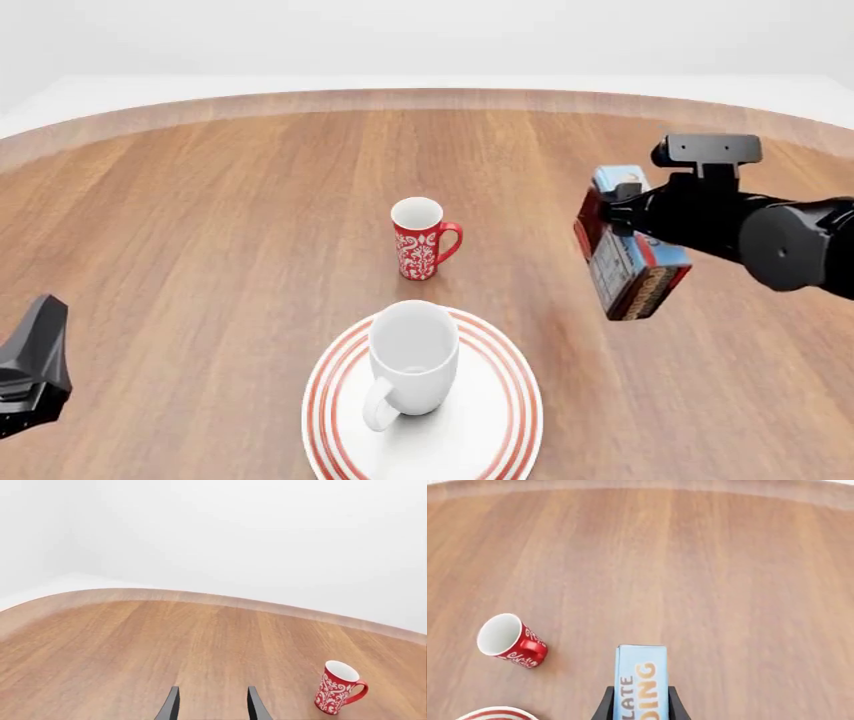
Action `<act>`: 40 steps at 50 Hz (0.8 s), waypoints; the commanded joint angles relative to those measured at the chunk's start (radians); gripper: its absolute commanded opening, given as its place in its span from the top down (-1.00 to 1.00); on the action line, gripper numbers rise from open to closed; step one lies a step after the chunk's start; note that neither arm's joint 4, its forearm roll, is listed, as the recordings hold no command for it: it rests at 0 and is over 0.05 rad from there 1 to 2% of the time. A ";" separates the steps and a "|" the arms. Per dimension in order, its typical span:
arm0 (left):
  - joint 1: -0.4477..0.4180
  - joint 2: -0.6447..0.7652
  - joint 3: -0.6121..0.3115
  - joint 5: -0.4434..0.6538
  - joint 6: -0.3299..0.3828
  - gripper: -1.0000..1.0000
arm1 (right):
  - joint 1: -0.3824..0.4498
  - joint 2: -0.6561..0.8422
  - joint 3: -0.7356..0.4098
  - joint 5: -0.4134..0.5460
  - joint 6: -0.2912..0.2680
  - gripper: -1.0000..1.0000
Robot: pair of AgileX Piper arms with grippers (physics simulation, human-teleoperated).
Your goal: Pick up the white mug and put it on the plate, and put the chocolate pudding to the right of the plate.
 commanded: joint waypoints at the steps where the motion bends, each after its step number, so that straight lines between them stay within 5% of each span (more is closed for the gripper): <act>1: -0.002 -0.015 0.000 0.016 0.002 -1.00 | -0.014 -0.065 0.063 0.004 0.013 1.00; 40: -0.003 0.035 0.000 -0.033 0.006 -1.00 | -0.052 -0.261 0.223 0.078 -0.042 1.00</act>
